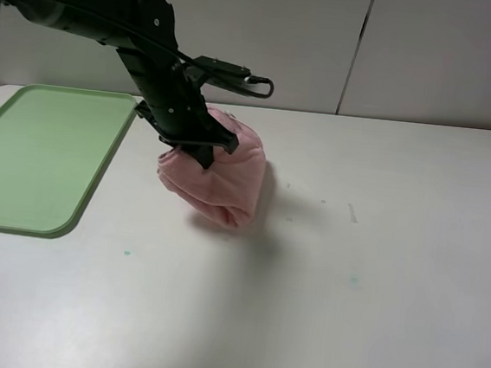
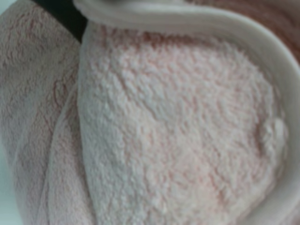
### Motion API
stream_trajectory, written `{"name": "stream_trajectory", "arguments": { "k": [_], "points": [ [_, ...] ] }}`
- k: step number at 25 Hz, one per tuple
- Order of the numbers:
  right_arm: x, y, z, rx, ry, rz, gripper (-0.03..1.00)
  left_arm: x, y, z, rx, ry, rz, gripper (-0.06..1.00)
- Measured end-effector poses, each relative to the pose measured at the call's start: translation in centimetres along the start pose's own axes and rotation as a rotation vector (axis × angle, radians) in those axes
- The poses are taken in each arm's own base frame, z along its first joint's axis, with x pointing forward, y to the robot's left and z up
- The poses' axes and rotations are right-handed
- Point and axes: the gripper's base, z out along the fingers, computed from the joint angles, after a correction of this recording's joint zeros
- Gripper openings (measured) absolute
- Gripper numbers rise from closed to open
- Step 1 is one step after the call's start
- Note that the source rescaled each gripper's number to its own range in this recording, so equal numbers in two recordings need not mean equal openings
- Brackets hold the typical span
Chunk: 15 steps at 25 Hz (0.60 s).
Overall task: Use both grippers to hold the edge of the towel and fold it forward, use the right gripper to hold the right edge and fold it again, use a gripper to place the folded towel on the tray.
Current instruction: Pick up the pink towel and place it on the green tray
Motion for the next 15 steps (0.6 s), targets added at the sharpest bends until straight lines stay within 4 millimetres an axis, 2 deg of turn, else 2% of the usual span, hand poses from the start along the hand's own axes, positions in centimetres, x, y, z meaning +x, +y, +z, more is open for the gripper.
{"name": "stream_trajectory", "arguments": {
  "k": [15],
  "points": [
    [0.0, 0.0, 0.0, 0.000, 0.000, 0.000, 1.00, 2.7, 11.1, -1.7, -0.162, 0.086, -0.158, 0.23]
  ]
}}
